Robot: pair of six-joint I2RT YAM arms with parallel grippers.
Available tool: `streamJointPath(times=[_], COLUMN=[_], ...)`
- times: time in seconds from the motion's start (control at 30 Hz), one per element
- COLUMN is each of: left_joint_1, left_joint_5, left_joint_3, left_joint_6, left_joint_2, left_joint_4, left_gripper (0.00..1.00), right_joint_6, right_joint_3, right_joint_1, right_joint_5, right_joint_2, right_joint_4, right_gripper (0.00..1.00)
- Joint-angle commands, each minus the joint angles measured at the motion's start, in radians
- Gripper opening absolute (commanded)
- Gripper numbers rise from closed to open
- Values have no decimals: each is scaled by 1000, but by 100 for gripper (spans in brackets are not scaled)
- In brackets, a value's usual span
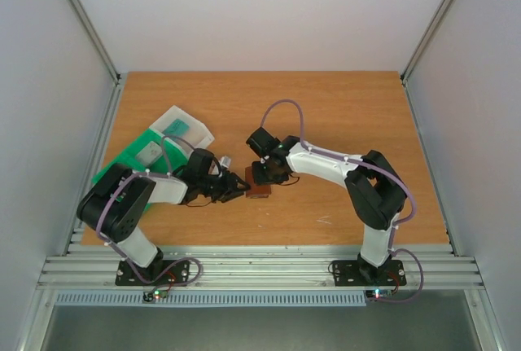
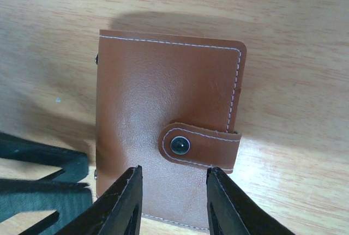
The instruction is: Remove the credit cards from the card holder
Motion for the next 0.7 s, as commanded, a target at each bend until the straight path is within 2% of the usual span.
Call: streamJointPath(times=[0.0, 0.3, 0.67], left_joint_1=[-3, -3, -3], left_joint_5=[-74, -177, -188], left_joint_3=[-21, -37, -42], left_joint_6=[11, 72, 89], left_joint_2=[-74, -175, -190], left_joint_4=[-32, -177, -194], left_gripper=[38, 42, 42], right_joint_6=[-24, -34, -36], right_joint_3=[59, 138, 176], right_joint_1=[23, 38, 48], right_joint_5=[82, 159, 203], right_joint_2=[42, 119, 192], right_joint_4=[-51, -110, -134], right_gripper=[34, 35, 35])
